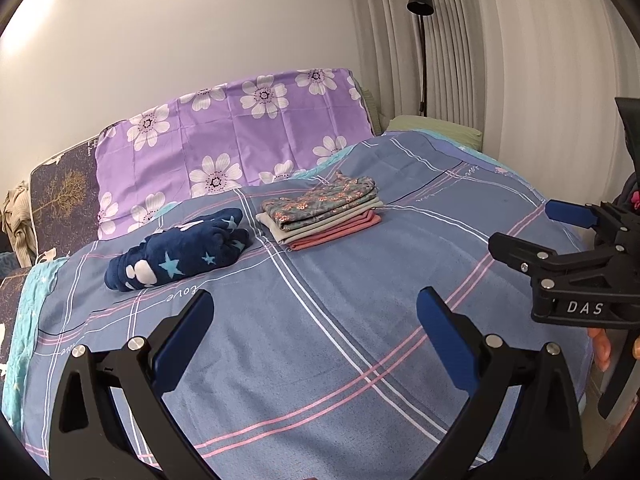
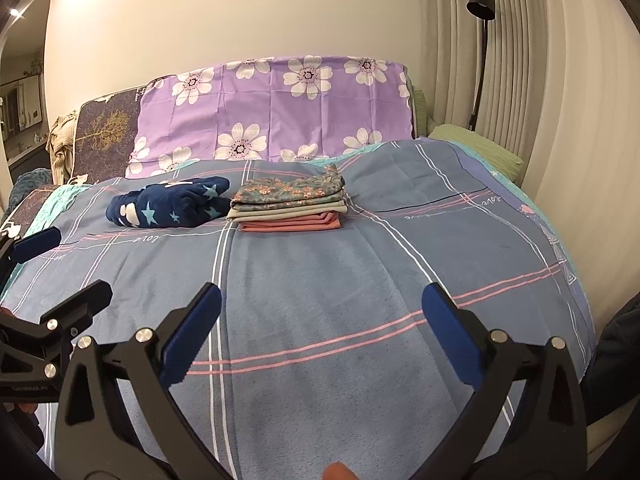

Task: Fold small clothes

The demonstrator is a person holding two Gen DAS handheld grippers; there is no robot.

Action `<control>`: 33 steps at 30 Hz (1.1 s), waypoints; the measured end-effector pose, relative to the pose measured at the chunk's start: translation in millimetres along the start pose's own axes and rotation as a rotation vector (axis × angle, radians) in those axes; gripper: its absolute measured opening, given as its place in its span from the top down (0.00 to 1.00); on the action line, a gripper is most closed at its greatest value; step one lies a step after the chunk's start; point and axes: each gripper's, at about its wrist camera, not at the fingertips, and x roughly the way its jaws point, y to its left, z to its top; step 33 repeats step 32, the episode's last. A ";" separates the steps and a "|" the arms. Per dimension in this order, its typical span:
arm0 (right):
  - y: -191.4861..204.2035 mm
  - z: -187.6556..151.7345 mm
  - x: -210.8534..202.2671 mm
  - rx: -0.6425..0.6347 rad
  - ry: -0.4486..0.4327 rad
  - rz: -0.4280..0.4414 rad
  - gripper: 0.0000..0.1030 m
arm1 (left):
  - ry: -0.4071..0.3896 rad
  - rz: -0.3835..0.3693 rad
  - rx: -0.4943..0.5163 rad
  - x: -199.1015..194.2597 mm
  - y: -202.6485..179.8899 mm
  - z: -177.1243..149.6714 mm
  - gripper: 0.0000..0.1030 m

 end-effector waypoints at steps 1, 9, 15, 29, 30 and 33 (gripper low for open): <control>-0.1 0.0 0.2 0.002 0.001 -0.001 0.02 | 0.001 0.001 -0.001 0.1 -0.3 -0.1 0.01; -1.1 -0.4 3.0 0.008 0.009 -0.001 0.02 | 0.006 0.002 -0.002 -0.2 0.2 -2.1 0.01; 1.3 -1.2 4.5 0.000 0.009 0.000 0.02 | 0.010 0.003 -0.002 0.4 2.0 -1.9 0.01; 5.1 -1.6 7.5 -0.005 0.018 -0.002 0.02 | 0.026 -0.010 0.009 1.9 1.9 -8.4 0.01; 5.1 -1.6 7.4 -0.006 0.017 -0.001 0.02 | 0.027 -0.011 0.009 2.1 1.8 -8.9 0.01; 5.3 -1.9 6.7 -0.007 0.016 -0.001 0.02 | 0.028 -0.012 0.008 1.8 2.2 -9.6 0.01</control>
